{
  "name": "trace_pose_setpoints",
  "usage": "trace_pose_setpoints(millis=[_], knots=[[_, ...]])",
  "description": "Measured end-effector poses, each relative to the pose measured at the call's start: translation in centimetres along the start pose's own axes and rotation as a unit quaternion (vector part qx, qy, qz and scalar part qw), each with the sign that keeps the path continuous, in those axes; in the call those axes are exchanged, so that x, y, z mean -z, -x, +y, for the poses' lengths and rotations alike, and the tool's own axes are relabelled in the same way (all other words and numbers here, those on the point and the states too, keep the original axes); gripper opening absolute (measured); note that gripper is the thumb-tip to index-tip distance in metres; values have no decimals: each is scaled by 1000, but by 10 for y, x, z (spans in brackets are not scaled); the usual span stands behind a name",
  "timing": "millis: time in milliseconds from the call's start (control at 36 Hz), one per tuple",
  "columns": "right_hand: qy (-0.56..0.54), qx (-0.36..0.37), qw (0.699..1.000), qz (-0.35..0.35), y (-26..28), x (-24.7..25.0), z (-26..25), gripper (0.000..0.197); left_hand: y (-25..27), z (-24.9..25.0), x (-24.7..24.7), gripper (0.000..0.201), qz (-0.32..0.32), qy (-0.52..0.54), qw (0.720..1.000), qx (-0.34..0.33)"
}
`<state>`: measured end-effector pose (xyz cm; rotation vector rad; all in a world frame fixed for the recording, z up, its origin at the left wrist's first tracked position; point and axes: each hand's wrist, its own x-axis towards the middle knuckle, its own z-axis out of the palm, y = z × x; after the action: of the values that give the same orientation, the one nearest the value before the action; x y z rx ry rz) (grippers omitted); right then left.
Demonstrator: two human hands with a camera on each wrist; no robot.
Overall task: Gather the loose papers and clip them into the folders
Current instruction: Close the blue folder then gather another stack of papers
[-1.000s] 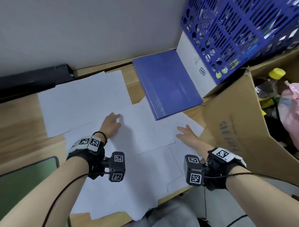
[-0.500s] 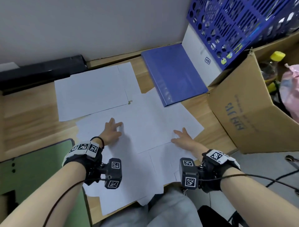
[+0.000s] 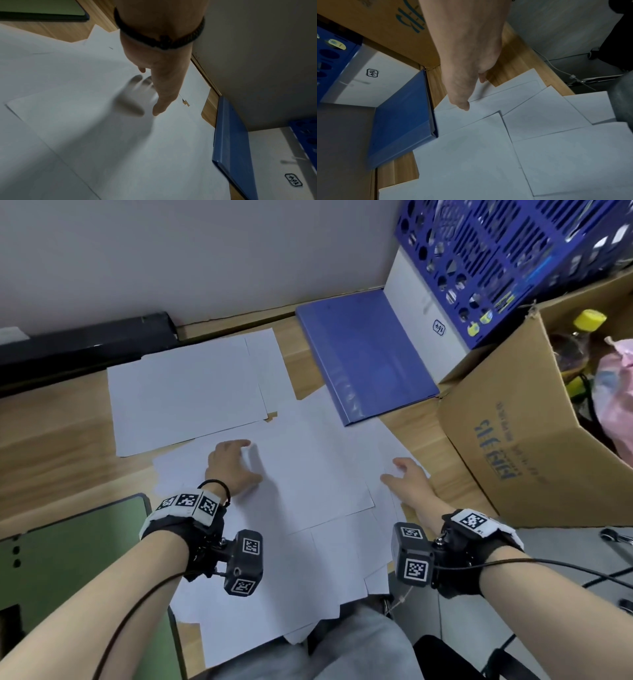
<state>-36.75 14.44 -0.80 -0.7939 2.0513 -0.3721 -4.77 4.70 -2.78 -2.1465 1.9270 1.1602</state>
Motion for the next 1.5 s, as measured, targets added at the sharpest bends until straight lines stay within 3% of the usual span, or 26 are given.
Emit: trace_pose_setpoints(millis=[139,250,361,556,889,1028,1139,1278,1417,1500], knots=[[6,-6,1000,18,-15,3,-7,76,-1,6,-4,94,6,-29,999,19],[72,-23,997,20,-22,2,-14,85,1,12,-7,104,11,-81,996,38],[81,-35,996,12,-25,-6,-20,98,3,16,-13,99,33,-118,991,49],[76,-46,996,20,-33,-7,-35,79,1,22,-16,96,58,-160,984,49],[19,-76,997,-10,-39,-21,-42,80,-2,23,-11,98,44,-154,987,30],[126,-70,990,3,-37,-24,-46,82,-2,25,-9,98,38,-176,983,28],[150,-54,987,5,-37,-24,-50,81,-2,27,-8,87,31,-186,982,20],[62,-57,996,2,-35,-26,-53,79,-6,28,-5,77,-2,-154,988,2],[34,-78,996,11,-37,-30,-55,78,-9,28,6,52,-15,-86,996,-4],[1,-97,995,8,-38,-31,-56,76,-10,23,10,51,-33,-83,996,1]])
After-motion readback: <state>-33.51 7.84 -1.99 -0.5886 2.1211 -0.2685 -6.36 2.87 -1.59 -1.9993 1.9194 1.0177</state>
